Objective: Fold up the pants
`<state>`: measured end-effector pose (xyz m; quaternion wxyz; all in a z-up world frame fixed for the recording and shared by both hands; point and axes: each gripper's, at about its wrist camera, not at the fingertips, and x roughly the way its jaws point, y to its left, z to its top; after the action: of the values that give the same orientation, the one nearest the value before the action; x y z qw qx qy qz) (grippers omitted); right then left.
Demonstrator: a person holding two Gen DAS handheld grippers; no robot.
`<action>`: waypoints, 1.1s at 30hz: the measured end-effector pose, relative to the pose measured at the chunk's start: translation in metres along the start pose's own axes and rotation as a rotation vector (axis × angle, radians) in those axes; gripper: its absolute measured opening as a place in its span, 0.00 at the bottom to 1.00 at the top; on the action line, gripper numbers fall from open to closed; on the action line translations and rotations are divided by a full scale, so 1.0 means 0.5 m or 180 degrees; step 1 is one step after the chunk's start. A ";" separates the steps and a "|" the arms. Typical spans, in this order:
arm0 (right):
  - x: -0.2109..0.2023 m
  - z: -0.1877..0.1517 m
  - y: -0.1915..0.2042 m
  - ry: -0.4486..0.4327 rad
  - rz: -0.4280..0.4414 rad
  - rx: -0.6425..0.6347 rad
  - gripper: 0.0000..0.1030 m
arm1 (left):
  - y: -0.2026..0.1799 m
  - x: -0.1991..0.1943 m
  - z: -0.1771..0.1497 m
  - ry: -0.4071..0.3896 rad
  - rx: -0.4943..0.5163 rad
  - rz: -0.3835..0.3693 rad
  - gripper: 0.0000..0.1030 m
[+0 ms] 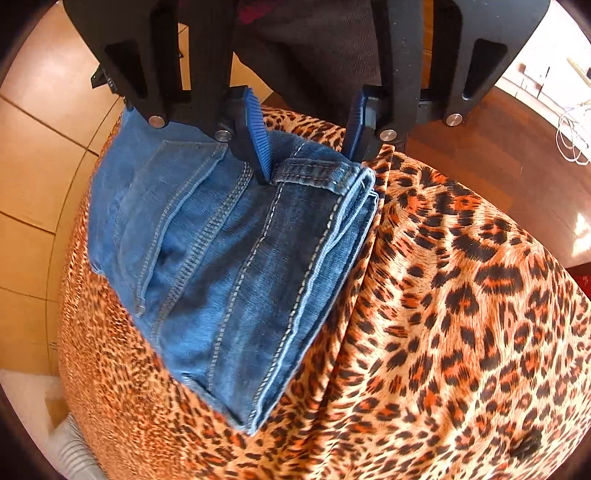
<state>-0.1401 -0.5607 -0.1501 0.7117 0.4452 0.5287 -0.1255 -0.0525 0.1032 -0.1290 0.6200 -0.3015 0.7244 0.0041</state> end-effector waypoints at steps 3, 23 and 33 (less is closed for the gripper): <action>-0.040 -0.001 0.004 -0.0119 0.0085 -0.0060 0.47 | -0.013 -0.054 -0.026 0.0001 0.0314 -0.0234 0.39; 0.045 -0.027 -0.028 -0.0418 0.0933 0.0346 0.51 | -0.906 0.180 -0.158 0.0264 0.3592 0.0696 0.67; 0.065 -0.042 -0.088 -0.0430 0.1521 0.0593 0.49 | -1.174 0.463 -0.253 0.1085 0.4761 0.1306 0.67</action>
<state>-0.1685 -0.5603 -0.2012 0.7108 0.6116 0.3460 -0.0316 0.0822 -0.5248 -0.0922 0.5255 0.3379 0.6611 -0.4156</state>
